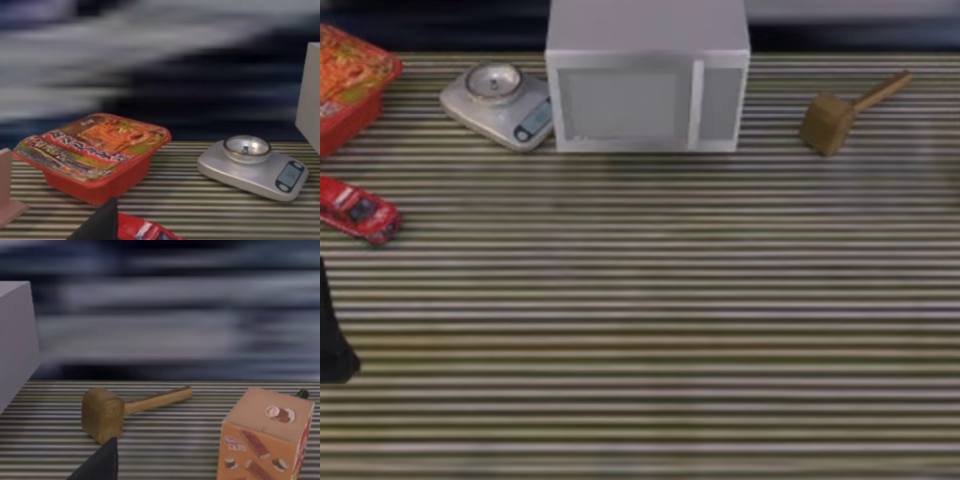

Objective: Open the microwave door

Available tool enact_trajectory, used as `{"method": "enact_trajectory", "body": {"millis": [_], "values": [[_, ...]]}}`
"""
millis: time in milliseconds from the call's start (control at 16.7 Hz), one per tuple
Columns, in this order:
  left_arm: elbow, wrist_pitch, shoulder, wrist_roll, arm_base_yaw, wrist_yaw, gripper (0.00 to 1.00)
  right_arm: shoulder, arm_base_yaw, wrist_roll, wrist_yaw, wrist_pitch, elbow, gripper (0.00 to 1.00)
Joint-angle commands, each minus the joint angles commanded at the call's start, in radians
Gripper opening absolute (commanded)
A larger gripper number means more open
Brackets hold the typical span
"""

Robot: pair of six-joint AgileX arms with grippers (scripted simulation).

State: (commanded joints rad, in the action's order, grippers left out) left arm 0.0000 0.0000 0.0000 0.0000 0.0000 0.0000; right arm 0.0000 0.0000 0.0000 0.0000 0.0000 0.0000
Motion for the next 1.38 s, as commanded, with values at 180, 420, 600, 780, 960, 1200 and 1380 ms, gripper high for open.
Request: {"method": "enact_trajectory", "body": {"millis": [180,420,600,780,960,1200,1380], "values": [[0.01,-0.004,0.01,-0.003,-0.004,-0.003,1.0,0.0,0.0,0.0,0.0,0.0,0.0,1.0],[0.151,-0.066,0.155,-0.05,-0.064,-0.04,1.0,0.0,0.0,0.0,0.0,0.0,0.0,1.0],[0.356,-0.146,0.374,-0.113,-0.143,-0.089,1.0,0.0,0.0,0.0,0.0,0.0,0.0,1.0],[0.62,-0.239,0.674,-0.194,-0.239,-0.148,1.0,0.0,0.0,0.0,0.0,0.0,0.0,1.0],[0.92,-0.336,1.014,-0.286,-0.344,-0.211,1.0,0.0,0.0,0.0,0.0,0.0,0.0,1.0],[1.319,-0.459,1.471,-0.41,-0.483,-0.292,1.0,0.0,0.0,0.0,0.0,0.0,0.0,1.0],[1.58,-0.546,1.779,-0.493,-0.577,-0.347,1.0,0.0,0.0,0.0,0.0,0.0,0.0,1.0]]}}
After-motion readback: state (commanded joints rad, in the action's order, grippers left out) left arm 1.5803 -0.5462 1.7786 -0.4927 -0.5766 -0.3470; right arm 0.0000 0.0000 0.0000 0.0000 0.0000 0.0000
